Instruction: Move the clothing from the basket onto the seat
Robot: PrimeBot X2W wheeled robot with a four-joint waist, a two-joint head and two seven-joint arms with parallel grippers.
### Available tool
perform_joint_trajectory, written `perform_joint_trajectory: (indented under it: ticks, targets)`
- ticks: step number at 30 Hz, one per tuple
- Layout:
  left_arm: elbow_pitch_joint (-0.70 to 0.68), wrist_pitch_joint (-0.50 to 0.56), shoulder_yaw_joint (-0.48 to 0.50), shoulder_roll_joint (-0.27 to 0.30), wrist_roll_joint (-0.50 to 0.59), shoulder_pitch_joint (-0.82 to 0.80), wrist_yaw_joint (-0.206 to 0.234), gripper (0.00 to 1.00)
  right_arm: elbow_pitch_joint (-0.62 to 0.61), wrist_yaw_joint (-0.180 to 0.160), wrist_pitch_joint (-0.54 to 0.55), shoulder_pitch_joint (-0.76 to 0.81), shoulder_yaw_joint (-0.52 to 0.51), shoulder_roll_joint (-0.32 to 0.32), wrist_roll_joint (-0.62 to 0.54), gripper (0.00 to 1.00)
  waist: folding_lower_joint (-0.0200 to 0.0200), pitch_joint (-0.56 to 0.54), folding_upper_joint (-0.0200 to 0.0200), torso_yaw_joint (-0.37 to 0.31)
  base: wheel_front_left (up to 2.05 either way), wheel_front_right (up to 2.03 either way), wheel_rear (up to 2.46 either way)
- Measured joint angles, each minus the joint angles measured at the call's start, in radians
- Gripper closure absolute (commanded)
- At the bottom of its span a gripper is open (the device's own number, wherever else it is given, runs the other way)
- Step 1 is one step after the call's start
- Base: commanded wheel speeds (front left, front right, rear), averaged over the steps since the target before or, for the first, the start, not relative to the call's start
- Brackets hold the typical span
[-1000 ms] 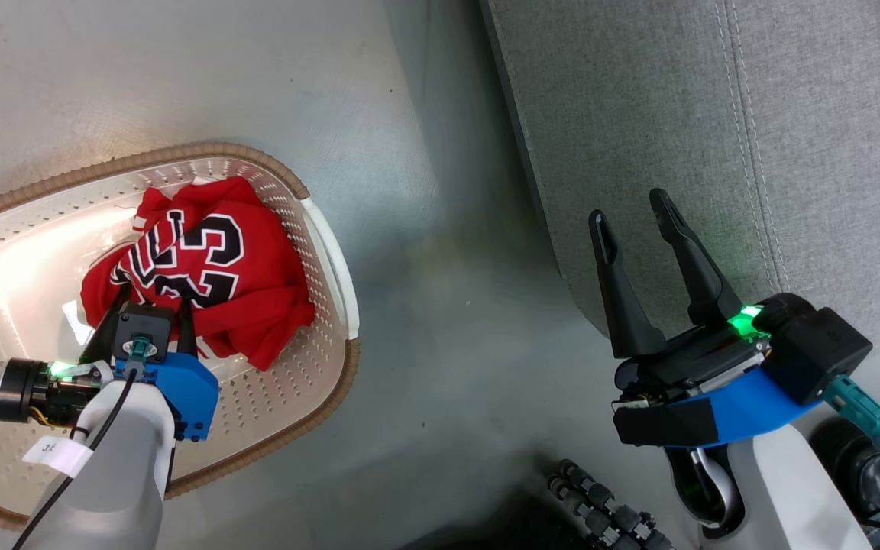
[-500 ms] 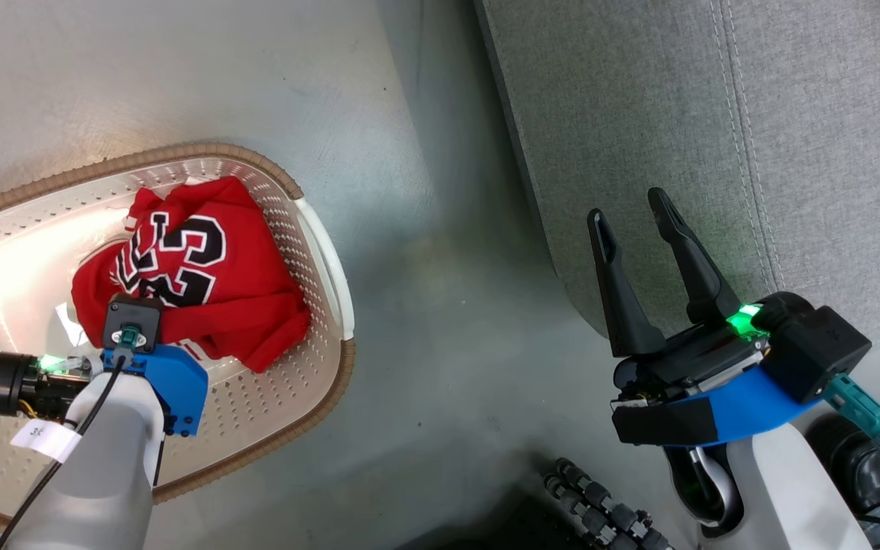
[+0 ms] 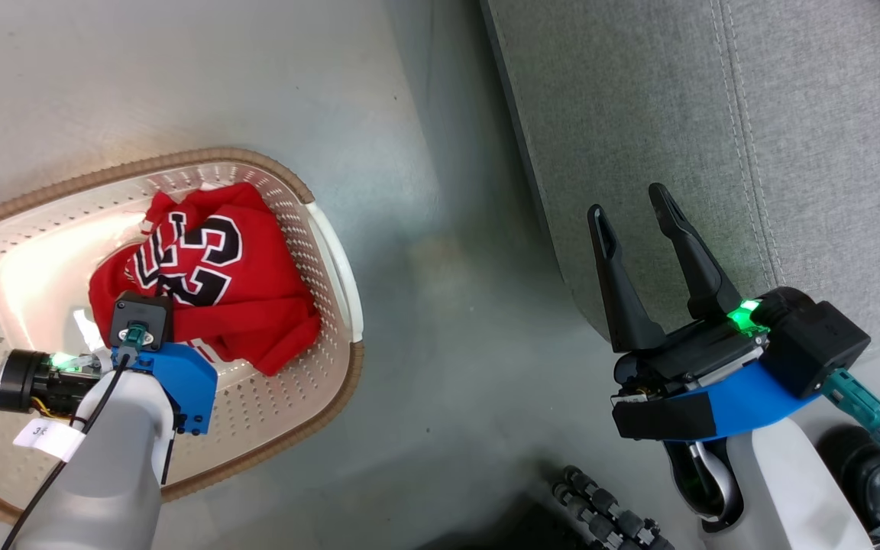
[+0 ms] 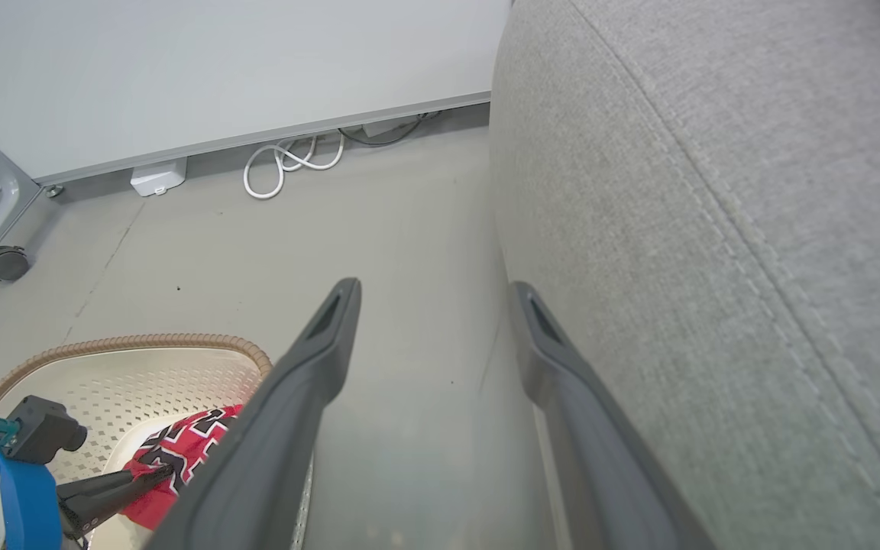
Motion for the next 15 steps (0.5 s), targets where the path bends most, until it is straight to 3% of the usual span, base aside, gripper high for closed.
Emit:
perform_joint_trajectory:
  ticks: [15]
  targets:
    - [-0.044,0.0,-0.01,-0.083,-0.04,0.06,-0.061,1.0,0.035,0.0,-0.001,0.009,-0.04,0.0,-0.071,0.0,0.0,-0.144,0.0001,0.071,0.0,0.0,0.0]
